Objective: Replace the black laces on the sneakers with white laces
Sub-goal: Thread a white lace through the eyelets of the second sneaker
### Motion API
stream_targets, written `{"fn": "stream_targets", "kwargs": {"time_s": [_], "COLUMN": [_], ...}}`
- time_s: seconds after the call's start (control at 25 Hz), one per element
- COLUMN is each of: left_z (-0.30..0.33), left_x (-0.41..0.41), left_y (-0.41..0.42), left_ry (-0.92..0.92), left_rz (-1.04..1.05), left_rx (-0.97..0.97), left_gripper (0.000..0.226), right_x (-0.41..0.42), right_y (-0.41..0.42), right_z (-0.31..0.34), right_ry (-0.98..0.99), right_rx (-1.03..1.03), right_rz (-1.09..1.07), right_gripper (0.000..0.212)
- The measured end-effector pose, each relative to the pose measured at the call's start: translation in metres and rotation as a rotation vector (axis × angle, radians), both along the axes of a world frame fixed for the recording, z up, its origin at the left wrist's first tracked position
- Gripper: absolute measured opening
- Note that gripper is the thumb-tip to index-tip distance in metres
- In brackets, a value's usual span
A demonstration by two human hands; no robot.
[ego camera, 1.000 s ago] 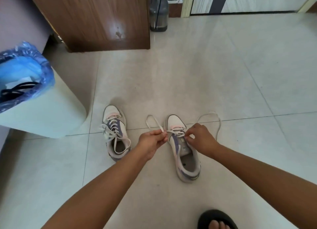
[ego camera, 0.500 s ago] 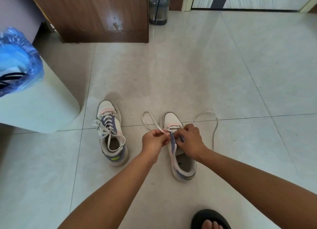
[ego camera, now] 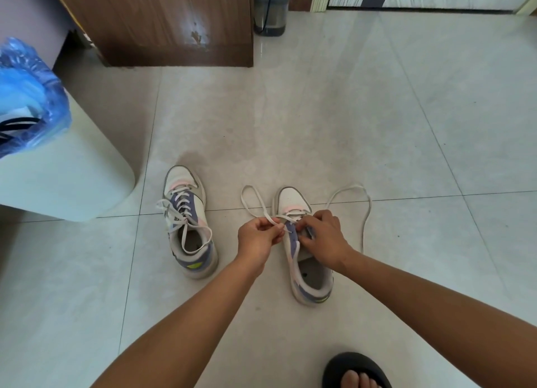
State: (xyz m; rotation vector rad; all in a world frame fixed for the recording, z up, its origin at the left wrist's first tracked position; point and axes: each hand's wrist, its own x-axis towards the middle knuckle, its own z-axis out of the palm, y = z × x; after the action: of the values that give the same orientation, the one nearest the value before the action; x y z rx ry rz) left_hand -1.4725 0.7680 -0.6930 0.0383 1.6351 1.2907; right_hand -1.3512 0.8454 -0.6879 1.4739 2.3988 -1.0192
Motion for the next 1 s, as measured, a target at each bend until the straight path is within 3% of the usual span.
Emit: {"fn": "stream_targets", "kwargs": {"time_s": [0.44,0.6,0.88,1.0], "left_z": [0.002,0.001,0.004,0.016], "left_x": [0.001,0.004,0.015,0.021], "left_y": [0.001,0.004,0.006,-0.007], "left_ry": [-0.079,0.004,0.327,0.462], "left_rz": [-0.052,-0.098,-0.246,-0.344], "left_rx": [0.033,0.015,-0.071,-0.087], "left_gripper": [0.012,0.009,0.006,0.024], "right_x": [-0.001,-0.001,-0.003,-0.005], "right_y": [-0.002,-0.002,0.000,-0.001], "right_z": [0.003,0.001,0.000,-0.001], "right_ry": [0.024,0.022,0.018,-0.039], "right_rx": [0.009,0.024,0.041,0.092], "right_rz": [-0.006,-0.003,0.008,0.064], "right_gripper": [0.023,0.022,0.013,0.015]}}
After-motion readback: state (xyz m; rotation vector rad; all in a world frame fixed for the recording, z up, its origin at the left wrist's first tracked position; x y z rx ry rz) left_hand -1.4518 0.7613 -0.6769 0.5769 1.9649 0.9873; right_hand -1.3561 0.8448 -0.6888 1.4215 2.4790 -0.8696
